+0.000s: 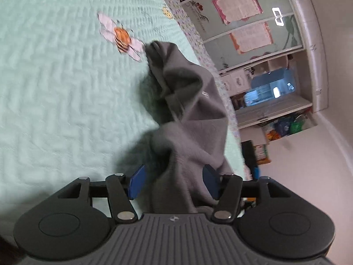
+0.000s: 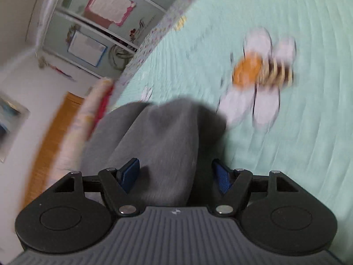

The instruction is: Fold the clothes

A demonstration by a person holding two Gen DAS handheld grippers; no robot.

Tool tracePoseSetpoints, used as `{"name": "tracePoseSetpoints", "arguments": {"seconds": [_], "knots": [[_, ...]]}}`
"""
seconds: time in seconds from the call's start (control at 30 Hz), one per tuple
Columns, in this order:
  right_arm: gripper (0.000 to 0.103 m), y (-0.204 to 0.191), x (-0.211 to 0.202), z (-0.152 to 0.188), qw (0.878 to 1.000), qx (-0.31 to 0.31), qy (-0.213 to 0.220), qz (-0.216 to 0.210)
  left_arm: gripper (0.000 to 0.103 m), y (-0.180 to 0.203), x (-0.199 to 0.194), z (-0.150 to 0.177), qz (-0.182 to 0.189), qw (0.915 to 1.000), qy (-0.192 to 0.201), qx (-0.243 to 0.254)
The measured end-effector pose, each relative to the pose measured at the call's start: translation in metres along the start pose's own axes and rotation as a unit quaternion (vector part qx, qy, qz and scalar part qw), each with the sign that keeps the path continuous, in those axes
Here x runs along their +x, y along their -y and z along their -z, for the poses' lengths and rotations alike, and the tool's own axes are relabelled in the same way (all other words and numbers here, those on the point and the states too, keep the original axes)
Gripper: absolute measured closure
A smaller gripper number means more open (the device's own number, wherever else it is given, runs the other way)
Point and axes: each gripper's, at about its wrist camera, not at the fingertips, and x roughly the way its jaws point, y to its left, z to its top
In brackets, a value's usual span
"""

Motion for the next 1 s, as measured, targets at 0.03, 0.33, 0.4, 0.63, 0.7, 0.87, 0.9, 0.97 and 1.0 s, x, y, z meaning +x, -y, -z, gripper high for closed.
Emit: {"name": "tracePoseSetpoints", "arguments": {"seconds": [0.03,0.33,0.4,0.63,0.7,0.87,0.9,0.97,1.0], "knots": [[0.030,0.002,0.002,0.004,1.000,0.009,-0.001,-0.003,0.034,0.001,0.007,0.002,0.001,1.0000,0.001,-0.004],[0.083,-0.058,-0.008,0.008,0.992,-0.124,0.018,-0.004,0.095,0.015,0.083,0.008,-0.020,0.9976,-0.055,0.038],[0.084,-0.079,-0.040,0.008,0.987,-0.153,0.044,-0.026,0.095,0.024,0.077,0.004,-0.004,0.9979,-0.043,0.048],[0.088,-0.132,-0.133,0.023,0.967,-0.234,0.035,-0.094,0.096,0.066,-0.031,-0.039,0.098,0.9873,0.088,0.089],[0.087,-0.124,-0.131,0.035,0.969,-0.222,-0.040,-0.101,0.095,0.062,-0.052,-0.044,0.089,0.9857,0.104,0.099],[0.078,-0.088,-0.123,0.030,0.976,-0.187,-0.034,0.104,0.095,0.002,-0.055,-0.037,0.002,0.9961,0.084,0.028],[0.077,-0.082,-0.123,0.023,0.974,-0.171,-0.017,0.148,0.095,-0.012,-0.053,-0.034,-0.010,0.9971,0.075,0.010],[0.075,-0.083,-0.116,0.001,0.979,-0.161,0.015,0.122,0.095,-0.030,-0.048,-0.026,-0.024,0.9982,0.055,-0.002],[0.068,-0.090,-0.107,-0.007,0.980,-0.169,0.024,0.102,0.095,-0.036,-0.046,-0.023,-0.022,0.9987,0.045,-0.004]]}}
